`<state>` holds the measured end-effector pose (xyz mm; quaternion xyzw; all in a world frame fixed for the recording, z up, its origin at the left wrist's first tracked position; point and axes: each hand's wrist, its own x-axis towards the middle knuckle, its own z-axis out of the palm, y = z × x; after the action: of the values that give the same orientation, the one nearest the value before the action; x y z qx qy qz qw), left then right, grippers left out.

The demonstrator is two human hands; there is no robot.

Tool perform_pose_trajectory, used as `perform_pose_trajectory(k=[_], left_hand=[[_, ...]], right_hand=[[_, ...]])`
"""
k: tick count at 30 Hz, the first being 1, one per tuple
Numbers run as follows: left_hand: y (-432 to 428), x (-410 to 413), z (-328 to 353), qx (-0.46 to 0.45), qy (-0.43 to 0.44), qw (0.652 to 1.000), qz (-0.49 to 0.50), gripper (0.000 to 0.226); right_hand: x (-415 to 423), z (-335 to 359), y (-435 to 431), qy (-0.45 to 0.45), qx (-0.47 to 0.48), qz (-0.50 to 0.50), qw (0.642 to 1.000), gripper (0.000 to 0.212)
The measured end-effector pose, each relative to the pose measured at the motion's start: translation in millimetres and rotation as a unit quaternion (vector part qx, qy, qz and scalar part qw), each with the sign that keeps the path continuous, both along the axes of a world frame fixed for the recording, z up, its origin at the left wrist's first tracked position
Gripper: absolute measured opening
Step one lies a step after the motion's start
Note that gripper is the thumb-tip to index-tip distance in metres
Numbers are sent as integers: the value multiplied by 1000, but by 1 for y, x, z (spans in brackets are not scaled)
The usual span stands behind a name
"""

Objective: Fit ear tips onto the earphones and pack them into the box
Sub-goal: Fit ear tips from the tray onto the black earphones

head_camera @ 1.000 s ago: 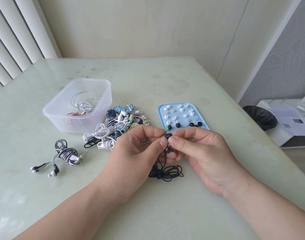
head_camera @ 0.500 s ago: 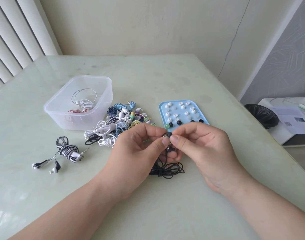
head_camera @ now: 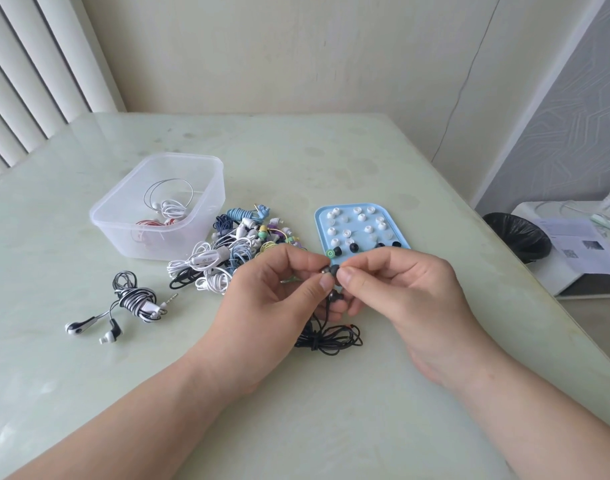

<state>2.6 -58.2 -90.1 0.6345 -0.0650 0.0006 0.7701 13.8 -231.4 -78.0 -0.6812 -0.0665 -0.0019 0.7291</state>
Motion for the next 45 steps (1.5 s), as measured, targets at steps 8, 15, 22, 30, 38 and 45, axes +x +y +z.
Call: perform_pose_trajectory(k=[8, 15, 22, 30, 38, 45], left_hand=[[-1, -3, 1, 6, -14, 1000, -3, 9], [3, -3, 1, 50, -14, 999, -1, 10], [4, -1, 2, 12, 15, 1000, -21, 11], [2, -1, -1, 9, -12, 1000, 12, 10], [1, -3, -4, 42, -26, 999, 6, 10], [4, 0, -3, 4, 11, 1000, -9, 12]], right_hand=[[1, 0, -3, 4, -2, 6, 1000, 12], [0, 0, -6, -77, -113, 7, 991, 16], [0, -8, -1, -138, -187, -13, 973, 17], [0, -1, -3, 14, -39, -3, 999, 6], [1, 0, -6, 11, -51, 27, 998, 7], [-1, -5, 1, -134, -188, -23, 973, 10]])
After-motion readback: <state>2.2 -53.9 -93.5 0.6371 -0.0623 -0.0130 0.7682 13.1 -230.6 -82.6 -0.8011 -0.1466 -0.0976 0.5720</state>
